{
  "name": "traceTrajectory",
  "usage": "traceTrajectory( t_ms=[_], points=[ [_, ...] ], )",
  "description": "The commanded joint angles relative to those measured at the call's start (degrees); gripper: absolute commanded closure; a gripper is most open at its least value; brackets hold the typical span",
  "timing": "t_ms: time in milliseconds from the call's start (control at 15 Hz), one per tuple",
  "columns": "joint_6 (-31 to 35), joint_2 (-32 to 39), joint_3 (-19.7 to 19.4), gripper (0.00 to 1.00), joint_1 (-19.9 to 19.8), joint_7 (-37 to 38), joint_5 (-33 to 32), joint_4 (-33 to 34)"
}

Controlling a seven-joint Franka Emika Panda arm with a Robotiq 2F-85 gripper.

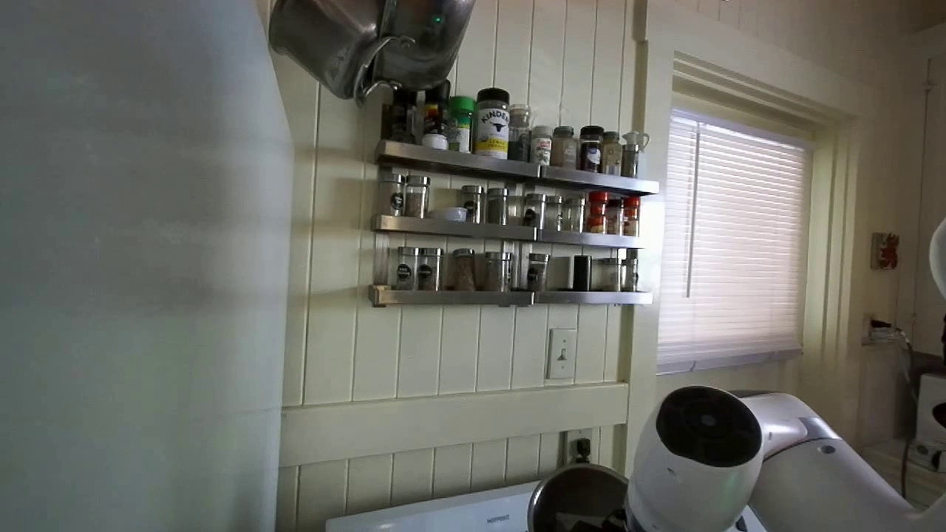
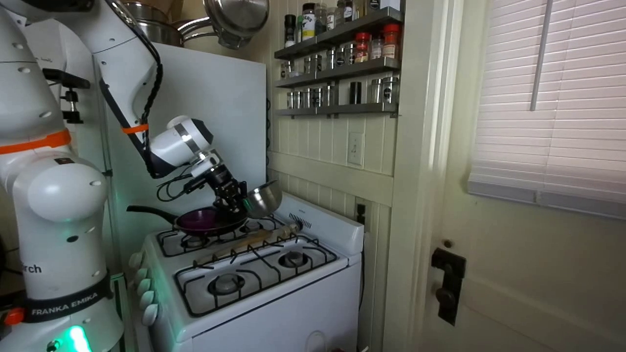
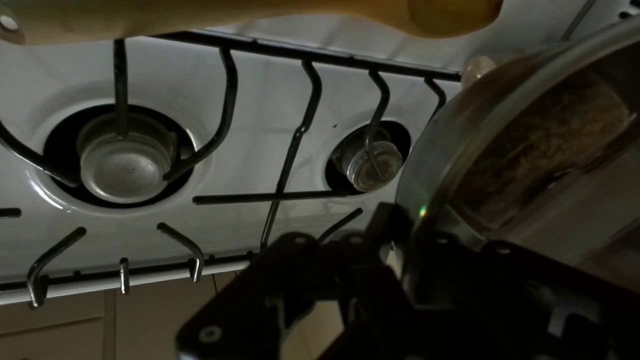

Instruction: Put the purple bowl on the pan then move the silver bowl to the right.

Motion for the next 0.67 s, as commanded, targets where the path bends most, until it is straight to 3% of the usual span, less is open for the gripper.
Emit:
traceTrajectory(
  t_ms=[0, 200, 400, 600],
  points=[
    [4.8, -2.6, -3.6, 0.98, 1.3, -5.0, 1.9, 0.2],
    [11.9, -1.8, -10.4, 0.98, 4.8, -12.5, 4.3, 0.6],
    [19.2, 1.1, -19.7, 0.98, 10.1, -18.2, 9.4, 0.5],
    [18.5, 2.1, -29.0, 0.98, 18.5, -21.7, 19.3, 0.3]
  ],
)
